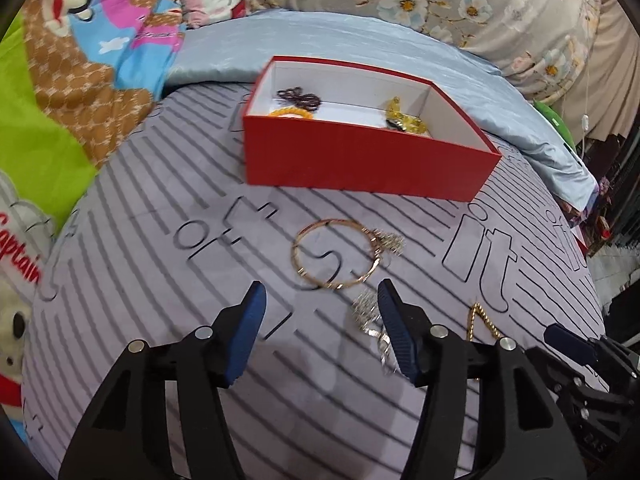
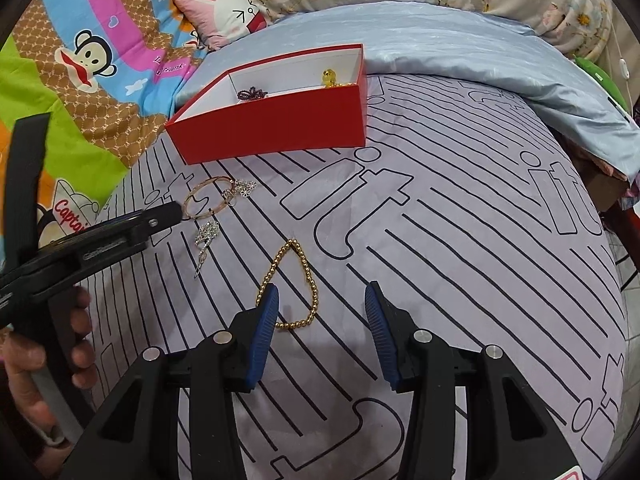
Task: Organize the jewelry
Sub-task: 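Lower the left tool around the gold bangle while the right grasps the gold chain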
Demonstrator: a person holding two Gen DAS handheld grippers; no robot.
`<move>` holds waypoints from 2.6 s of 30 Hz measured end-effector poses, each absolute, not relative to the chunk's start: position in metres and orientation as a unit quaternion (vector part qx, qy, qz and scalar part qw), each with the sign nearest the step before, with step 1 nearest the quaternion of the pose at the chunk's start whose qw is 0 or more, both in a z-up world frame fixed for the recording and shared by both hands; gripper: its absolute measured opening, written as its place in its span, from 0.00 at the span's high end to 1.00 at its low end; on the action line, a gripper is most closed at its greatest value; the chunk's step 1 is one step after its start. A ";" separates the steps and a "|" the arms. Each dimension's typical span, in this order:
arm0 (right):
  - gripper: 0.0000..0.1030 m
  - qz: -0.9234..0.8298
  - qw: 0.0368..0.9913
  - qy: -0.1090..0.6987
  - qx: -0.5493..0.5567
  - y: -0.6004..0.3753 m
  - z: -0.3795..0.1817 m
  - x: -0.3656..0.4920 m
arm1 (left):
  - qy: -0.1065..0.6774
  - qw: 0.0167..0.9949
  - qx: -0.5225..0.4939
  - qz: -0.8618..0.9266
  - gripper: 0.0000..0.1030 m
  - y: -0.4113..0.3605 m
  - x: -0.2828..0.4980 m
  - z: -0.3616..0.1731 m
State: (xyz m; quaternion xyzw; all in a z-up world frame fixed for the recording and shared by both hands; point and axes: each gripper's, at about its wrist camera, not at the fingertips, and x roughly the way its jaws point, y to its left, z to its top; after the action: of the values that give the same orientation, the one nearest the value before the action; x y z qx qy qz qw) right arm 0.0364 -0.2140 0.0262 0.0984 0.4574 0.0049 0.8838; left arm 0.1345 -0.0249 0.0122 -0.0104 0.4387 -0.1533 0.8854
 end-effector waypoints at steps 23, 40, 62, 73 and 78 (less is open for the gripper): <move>0.57 0.005 0.877 0.467 0.112 -0.218 0.018 0.048 | 0.422 0.890 0.047 -0.163 0.44 -0.050 0.156 -0.009; 0.57 0.025 0.877 0.468 0.106 -0.207 0.017 0.041 | 0.411 0.899 0.007 -0.149 0.44 -0.005 0.101 0.018; 0.70 0.015 0.869 0.483 0.107 -0.210 0.004 0.045 | 0.435 0.888 -0.001 -0.150 0.44 0.002 0.072 0.000; 0.76 0.006 0.877 0.476 0.060 -0.196 0.002 0.056 | 0.436 0.888 0.012 -0.148 0.44 -0.002 0.067 -0.009; 0.89 -0.003 0.882 0.470 0.046 -0.195 0.000 0.056 | 0.432 0.890 0.021 -0.147 0.44 -0.005 0.066 -0.009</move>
State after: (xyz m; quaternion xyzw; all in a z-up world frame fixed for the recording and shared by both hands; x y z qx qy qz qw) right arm 0.0563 -0.1949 0.0004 0.0457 0.4697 -0.0029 0.8816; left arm 0.0660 -0.0048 -0.0091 0.0211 0.4319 -0.1468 0.8896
